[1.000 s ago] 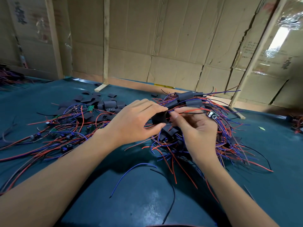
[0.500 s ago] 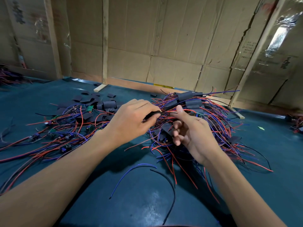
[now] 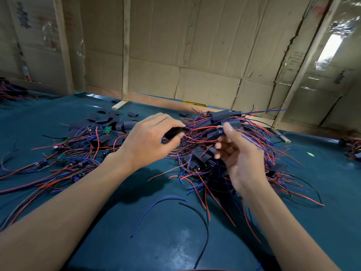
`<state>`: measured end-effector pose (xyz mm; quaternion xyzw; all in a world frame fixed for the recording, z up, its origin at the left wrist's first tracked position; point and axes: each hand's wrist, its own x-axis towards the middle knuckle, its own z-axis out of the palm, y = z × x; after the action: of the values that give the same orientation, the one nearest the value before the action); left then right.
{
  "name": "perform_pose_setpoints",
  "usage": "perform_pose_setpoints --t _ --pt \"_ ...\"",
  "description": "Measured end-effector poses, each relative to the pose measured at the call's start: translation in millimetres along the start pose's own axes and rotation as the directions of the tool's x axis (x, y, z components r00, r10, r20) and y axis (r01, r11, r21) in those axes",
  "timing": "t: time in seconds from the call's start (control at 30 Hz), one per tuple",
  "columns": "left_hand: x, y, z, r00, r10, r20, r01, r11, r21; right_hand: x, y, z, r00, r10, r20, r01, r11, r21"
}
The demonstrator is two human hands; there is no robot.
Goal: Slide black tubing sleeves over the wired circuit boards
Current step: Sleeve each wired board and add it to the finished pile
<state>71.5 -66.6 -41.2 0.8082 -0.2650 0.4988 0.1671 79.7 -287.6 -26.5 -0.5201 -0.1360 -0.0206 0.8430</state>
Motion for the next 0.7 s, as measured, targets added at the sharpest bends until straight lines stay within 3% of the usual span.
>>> perform_pose_setpoints --t 0.4,0.7 --pt "4.2 14.9 7.4 0.989 0.117 0.091 -0.120 0.992 0.033 -4.9 10.1 5.9 0.995 -0.055 0.080 0.064 0.991 -0.114" --pt "3.3 14.7 6.6 0.991 0.083 0.105 -0.085 0.996 0.015 -4.4 5.6 0.7 0.987 0.092 0.135 -0.085 0.995 -0.055"
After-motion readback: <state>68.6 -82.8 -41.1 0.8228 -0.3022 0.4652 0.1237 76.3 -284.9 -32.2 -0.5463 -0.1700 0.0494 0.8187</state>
